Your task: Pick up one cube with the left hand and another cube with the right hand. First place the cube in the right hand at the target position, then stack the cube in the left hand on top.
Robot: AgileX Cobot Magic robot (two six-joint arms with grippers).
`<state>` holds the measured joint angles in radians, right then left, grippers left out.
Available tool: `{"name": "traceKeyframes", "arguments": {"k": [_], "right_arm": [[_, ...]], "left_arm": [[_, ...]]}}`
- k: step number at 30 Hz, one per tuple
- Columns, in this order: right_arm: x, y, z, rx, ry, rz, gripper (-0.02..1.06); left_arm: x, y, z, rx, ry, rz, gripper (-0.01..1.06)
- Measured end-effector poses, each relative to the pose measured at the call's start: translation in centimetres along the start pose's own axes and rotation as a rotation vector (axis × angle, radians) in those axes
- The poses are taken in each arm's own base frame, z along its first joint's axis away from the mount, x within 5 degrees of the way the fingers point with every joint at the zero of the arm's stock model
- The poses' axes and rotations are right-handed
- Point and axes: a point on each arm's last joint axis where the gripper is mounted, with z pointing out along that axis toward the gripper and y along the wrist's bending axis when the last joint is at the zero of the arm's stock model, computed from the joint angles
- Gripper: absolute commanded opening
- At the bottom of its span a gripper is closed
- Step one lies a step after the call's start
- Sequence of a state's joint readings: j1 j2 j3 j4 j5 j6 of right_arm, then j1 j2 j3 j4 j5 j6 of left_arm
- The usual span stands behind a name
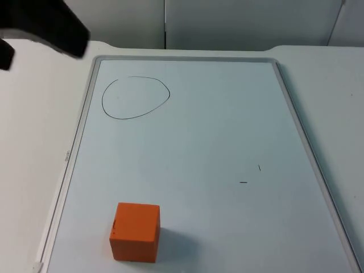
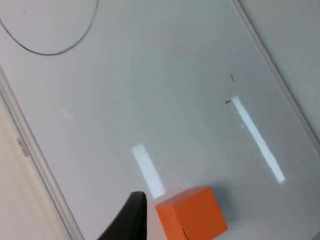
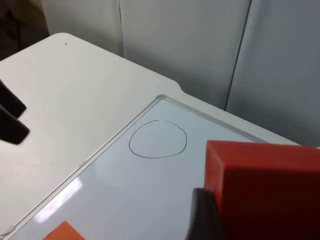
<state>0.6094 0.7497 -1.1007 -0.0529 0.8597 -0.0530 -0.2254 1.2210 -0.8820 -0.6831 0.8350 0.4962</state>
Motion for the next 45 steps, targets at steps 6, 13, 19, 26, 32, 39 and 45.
{"name": "traceKeyframes", "arguments": {"k": [6,13,19,26,32,39,45], "right_arm": [[0.0,0.0,0.0,0.000,0.000,-0.001,0.00],[0.0,0.0,0.0,0.000,0.000,-0.001,0.00],[0.0,0.0,0.0,0.000,0.000,-0.001,0.00],[0.0,0.0,0.0,0.000,0.000,-0.003,0.00],[0.0,0.0,0.0,0.000,0.000,-0.003,0.00],[0.0,0.0,0.0,0.000,0.000,-0.003,0.00],[0.0,0.0,0.0,0.000,0.000,-0.003,0.00]], "left_arm": [[1.0,-1.2,6.6,-0.085,0.186,-0.001,1.05],[2.8,-2.1,12.0,-0.163,0.299,-0.034,1.05],[4.7,-2.0,15.8,-0.197,0.393,-0.083,1.05],[5.6,-1.4,17.8,-0.224,0.429,-0.120,1.05],[6.2,-1.5,18.9,-0.228,0.432,-0.112,1.05],[6.9,-1.2,20.0,-0.242,0.452,-0.101,1.05],[6.8,-1.2,20.0,-0.242,0.444,-0.098,1.03]]}}
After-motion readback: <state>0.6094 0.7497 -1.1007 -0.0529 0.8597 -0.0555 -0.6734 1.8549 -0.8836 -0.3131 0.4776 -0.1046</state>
